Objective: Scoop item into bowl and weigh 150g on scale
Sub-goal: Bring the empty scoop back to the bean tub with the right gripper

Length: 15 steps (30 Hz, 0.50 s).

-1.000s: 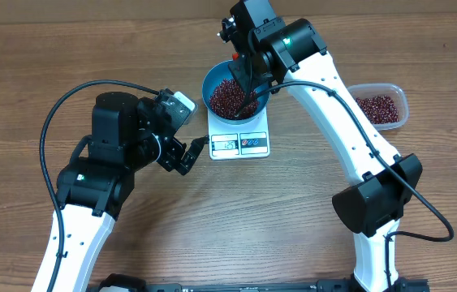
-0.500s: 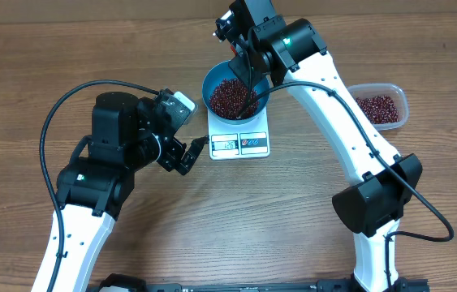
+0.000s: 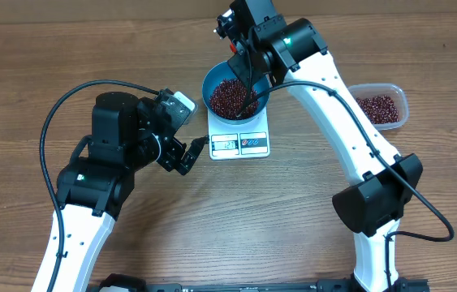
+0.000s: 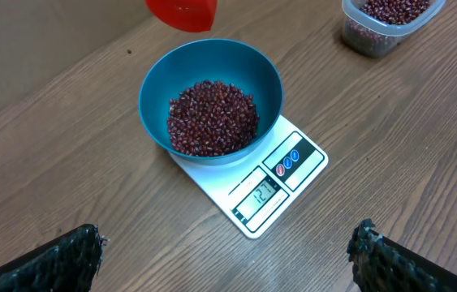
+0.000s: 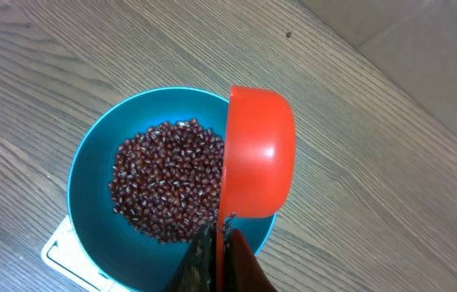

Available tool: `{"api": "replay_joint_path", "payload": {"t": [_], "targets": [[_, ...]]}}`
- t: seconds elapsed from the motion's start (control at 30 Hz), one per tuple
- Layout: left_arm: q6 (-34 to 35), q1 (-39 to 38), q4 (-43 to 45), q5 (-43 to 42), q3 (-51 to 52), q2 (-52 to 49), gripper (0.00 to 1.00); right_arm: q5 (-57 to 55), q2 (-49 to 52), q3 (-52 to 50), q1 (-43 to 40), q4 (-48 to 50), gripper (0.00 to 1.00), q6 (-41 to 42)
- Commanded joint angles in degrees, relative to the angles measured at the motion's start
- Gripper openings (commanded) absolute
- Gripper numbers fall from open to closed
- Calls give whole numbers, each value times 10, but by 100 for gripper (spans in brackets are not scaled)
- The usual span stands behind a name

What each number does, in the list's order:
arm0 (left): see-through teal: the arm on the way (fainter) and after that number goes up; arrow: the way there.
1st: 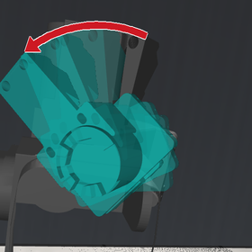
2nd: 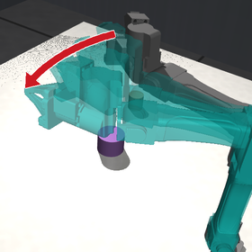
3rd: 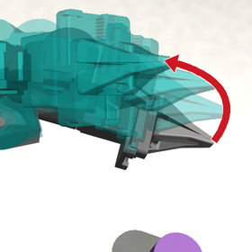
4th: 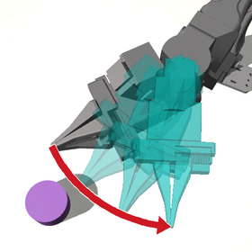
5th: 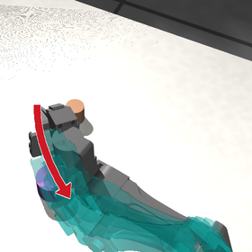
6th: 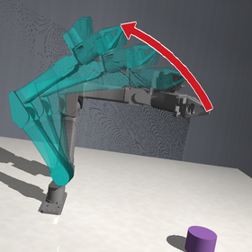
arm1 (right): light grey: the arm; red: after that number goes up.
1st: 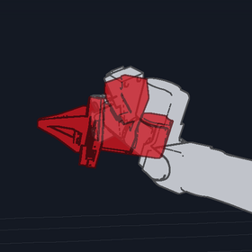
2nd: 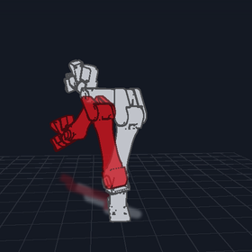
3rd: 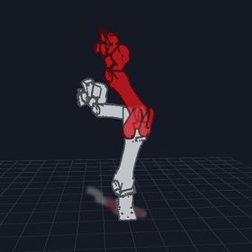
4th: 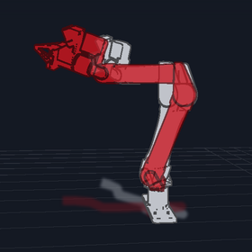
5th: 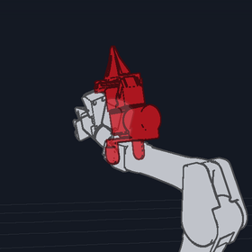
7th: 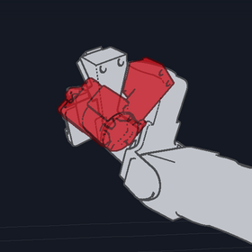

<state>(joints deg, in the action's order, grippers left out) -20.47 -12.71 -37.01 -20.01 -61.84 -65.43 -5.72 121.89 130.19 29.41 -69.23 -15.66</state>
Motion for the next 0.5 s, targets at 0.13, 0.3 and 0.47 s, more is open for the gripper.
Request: {"api": "replay_joint_path", "payload": {"t": [0.13, 0.3, 0.47], "targets": [[8, 3, 2, -8, 1, -2, 100, 46, -29, 20, -35, 6, 4, 43], [8, 3, 2, -8, 1, -2, 100, 73, -47, 20, -76, 6, 4, 78], [8, 3, 2, -8, 1, -2, 99, 114, -65, 20, -134, -2, 4, 117]]}}
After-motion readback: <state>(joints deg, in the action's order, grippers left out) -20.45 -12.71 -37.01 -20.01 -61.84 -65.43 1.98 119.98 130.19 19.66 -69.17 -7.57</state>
